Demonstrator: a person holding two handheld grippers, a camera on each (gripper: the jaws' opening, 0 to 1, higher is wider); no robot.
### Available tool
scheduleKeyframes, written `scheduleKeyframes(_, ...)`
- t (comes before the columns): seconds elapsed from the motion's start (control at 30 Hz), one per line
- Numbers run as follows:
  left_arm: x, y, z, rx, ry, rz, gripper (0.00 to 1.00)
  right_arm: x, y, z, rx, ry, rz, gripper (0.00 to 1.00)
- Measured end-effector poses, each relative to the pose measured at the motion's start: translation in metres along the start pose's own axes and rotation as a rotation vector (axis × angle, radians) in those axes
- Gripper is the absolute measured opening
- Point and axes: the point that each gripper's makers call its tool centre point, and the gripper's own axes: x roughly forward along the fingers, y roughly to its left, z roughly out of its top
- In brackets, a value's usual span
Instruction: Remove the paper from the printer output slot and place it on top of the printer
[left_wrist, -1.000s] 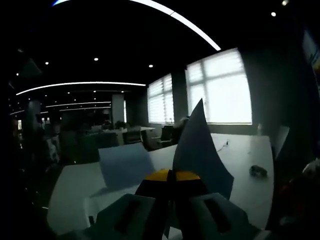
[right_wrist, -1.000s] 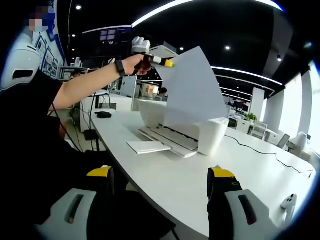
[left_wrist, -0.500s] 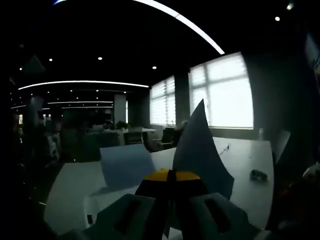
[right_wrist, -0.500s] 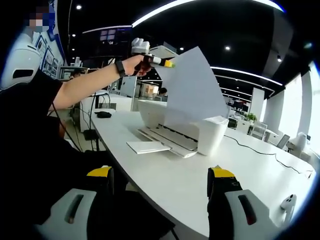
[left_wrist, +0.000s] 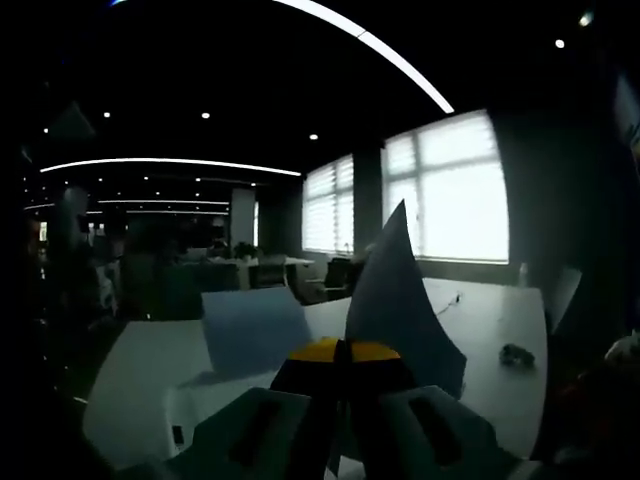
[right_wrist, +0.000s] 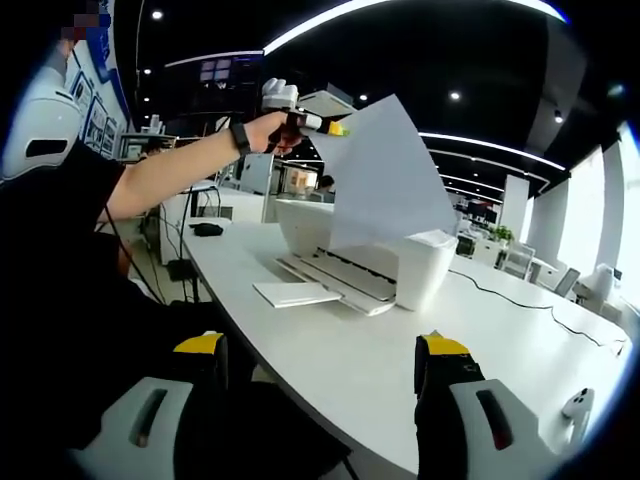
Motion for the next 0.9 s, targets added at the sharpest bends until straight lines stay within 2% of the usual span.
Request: scheduleKeyframes(0.9, -0.002, 0.011, -0.001, -0.047, -0.034, 0.019, 0.05, 0.0, -0.001, -0.002, 0.003, 0.002, -0.001, 0.71)
